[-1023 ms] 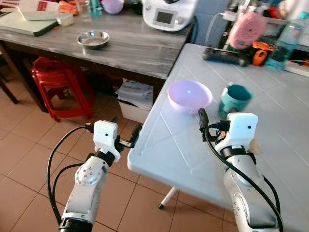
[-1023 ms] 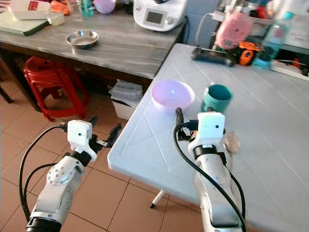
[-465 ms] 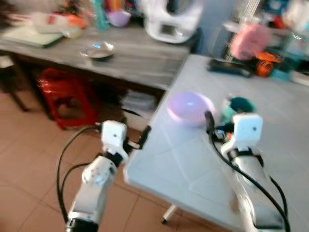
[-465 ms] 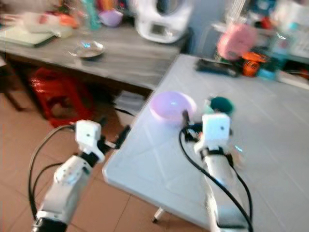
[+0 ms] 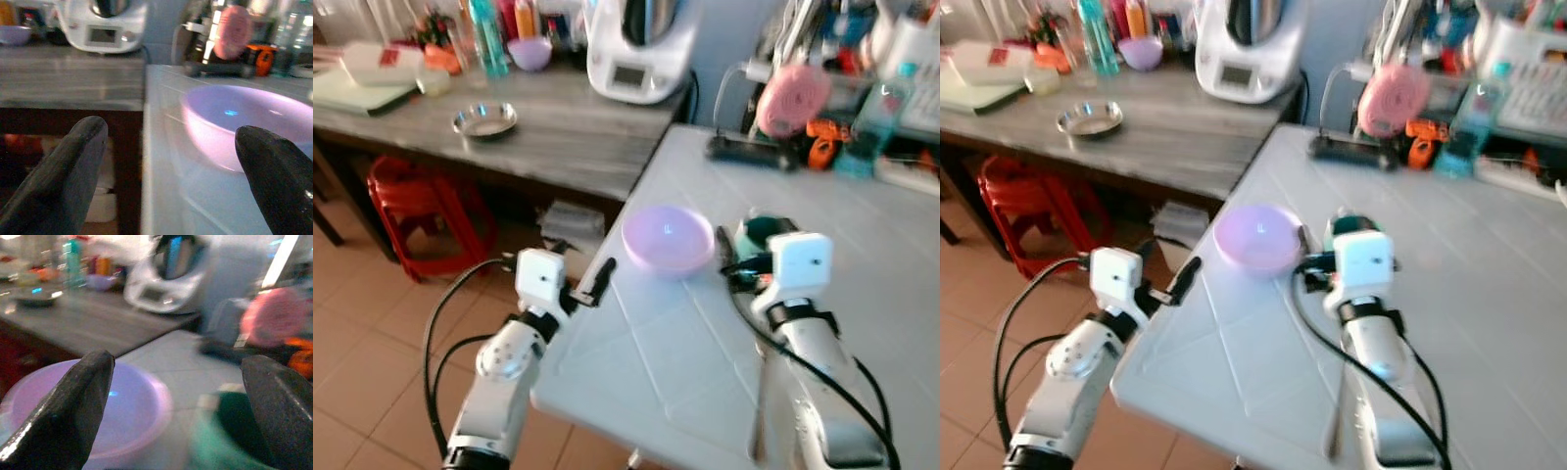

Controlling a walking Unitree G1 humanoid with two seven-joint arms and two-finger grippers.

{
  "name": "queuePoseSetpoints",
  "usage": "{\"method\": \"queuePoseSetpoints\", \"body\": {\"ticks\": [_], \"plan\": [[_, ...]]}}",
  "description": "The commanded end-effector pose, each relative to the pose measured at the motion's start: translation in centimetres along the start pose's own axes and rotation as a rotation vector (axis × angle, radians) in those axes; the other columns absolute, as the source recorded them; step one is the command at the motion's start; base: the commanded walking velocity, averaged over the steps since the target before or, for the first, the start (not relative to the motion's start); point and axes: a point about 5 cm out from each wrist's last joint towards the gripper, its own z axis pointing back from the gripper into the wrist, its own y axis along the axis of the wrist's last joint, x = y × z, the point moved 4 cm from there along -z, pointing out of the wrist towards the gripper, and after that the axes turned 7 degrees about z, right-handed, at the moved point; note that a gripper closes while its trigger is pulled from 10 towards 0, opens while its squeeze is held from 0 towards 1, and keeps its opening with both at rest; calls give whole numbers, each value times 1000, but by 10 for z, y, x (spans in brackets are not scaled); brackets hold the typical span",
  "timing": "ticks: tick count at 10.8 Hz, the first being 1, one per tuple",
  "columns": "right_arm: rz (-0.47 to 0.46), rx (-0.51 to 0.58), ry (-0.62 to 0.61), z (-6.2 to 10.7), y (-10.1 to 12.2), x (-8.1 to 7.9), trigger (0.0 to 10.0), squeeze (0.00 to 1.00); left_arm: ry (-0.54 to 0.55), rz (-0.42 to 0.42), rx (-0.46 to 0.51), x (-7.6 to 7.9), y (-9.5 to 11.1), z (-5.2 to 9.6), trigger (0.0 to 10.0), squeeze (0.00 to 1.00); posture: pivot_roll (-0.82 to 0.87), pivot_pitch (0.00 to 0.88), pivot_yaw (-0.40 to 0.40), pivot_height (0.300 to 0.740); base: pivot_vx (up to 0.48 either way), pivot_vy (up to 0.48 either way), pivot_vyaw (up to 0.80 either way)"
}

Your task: Setting the table

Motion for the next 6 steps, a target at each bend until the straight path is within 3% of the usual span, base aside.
{"method": "queuePoseSetpoints", "body": {"ticks": [1,3,6], "plan": [[-5,19,52,-1,5,-10,10000,0,3,0,-5,-4,1,2,10000,0,50,82,-22,740,0,0,0],[21,-8,116,-2,0,-16,10000,0,-124,41,-36,6,-2,9,10000,0,50,84,-24,740,0,0,0],[70,13,193,-3,2,-21,10000,0,-159,31,-63,2,-3,20,10000,0,52,84,-28,740,0,0,0]]}}
